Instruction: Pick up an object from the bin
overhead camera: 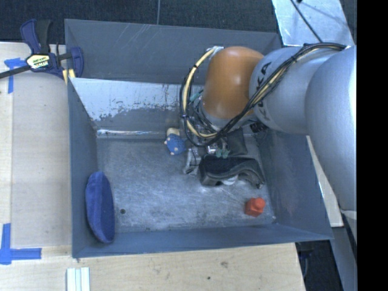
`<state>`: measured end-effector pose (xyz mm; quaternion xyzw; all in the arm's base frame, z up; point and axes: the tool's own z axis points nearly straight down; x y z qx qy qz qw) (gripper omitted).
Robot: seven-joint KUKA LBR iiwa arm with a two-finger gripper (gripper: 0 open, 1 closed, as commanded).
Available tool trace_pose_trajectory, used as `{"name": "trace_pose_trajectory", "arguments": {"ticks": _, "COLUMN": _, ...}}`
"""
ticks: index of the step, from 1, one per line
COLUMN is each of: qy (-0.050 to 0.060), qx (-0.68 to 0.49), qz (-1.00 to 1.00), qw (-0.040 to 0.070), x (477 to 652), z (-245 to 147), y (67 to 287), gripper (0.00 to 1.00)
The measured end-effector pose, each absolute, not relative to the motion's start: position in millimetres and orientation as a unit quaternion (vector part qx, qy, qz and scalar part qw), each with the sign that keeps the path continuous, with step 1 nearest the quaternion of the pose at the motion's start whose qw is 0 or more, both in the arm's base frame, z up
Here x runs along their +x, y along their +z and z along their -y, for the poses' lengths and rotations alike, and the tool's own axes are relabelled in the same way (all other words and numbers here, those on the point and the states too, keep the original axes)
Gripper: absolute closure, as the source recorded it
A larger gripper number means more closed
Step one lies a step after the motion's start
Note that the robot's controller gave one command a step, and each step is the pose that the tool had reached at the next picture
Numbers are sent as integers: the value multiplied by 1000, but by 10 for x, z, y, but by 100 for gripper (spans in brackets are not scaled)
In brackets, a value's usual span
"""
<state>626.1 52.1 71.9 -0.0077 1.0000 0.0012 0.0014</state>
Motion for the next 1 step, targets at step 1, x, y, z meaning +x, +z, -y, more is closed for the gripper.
{"name": "trace_pose_trajectory", "arguments": {"ticks": 1, "qy": 2, "qx": -6, "qz": -1000, "qw": 11, "x": 6311, "z": -514, "y": 768, "gripper": 100}}
